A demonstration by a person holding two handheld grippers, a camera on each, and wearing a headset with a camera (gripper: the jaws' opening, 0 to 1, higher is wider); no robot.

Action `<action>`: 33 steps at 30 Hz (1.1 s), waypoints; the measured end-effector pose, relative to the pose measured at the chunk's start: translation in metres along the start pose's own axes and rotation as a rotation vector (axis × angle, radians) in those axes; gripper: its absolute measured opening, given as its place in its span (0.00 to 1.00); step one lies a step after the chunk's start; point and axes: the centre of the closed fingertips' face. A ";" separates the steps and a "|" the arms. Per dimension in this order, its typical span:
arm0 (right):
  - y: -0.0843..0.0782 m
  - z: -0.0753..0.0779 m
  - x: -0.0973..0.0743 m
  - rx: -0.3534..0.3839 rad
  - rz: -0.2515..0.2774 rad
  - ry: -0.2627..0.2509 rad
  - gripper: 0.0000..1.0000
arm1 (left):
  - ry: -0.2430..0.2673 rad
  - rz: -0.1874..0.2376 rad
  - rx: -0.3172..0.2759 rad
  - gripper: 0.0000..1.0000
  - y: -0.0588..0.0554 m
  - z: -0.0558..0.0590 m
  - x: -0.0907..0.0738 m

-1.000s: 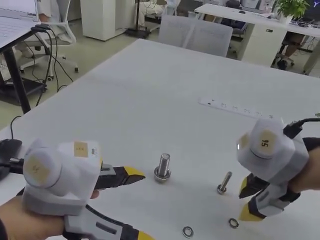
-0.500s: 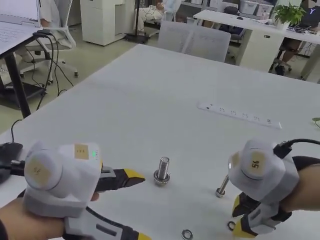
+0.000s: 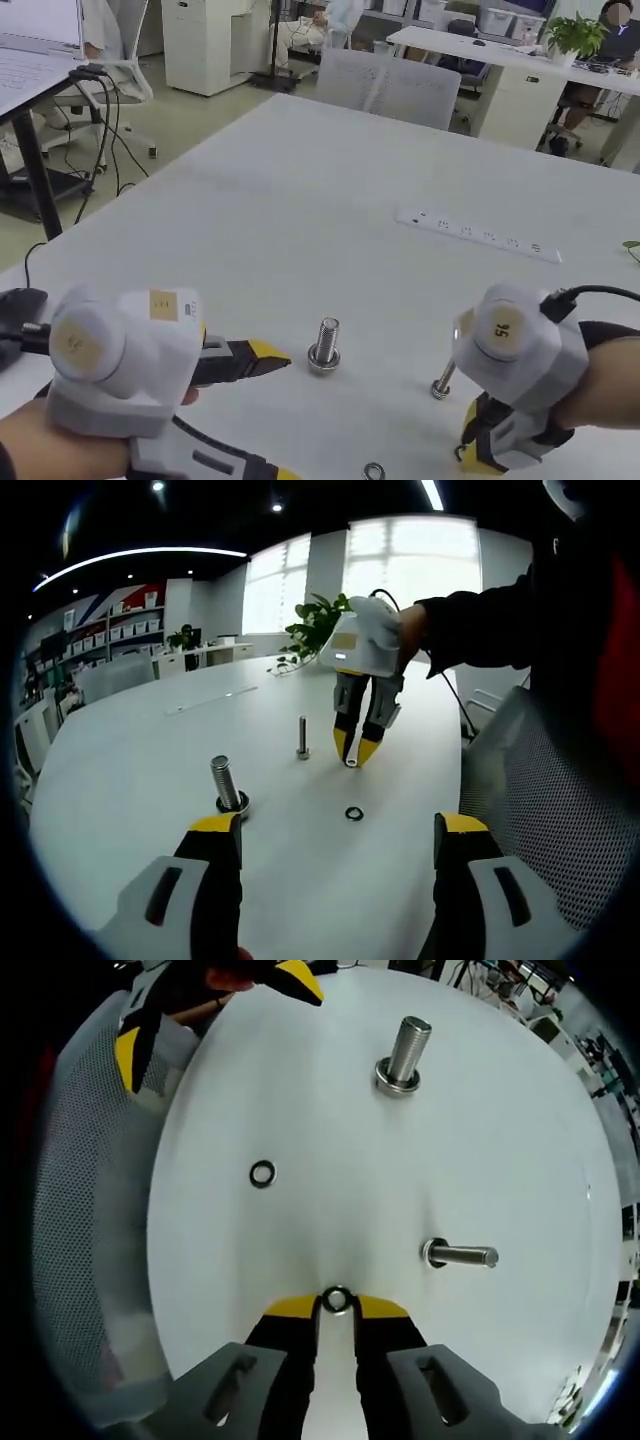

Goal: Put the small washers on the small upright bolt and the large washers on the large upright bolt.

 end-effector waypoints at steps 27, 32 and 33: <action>-0.002 0.000 0.001 -0.052 -0.097 -0.044 0.15 | 0.007 0.008 0.000 0.77 0.000 0.001 -0.002; -0.001 -0.002 0.001 -0.051 -0.092 -0.049 0.15 | 0.004 0.006 0.001 0.77 0.000 0.002 -0.002; -0.001 -0.002 0.001 -0.053 -0.094 -0.051 0.15 | 0.002 0.004 0.001 0.77 0.000 0.002 -0.001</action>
Point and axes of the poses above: the centre of the closed fingertips' face, and the gripper's own axes: x roughly forward along the fingers, z roughly to its right, y roughly out of its top, and after that the axes turned 1 degree about -y, right-handed
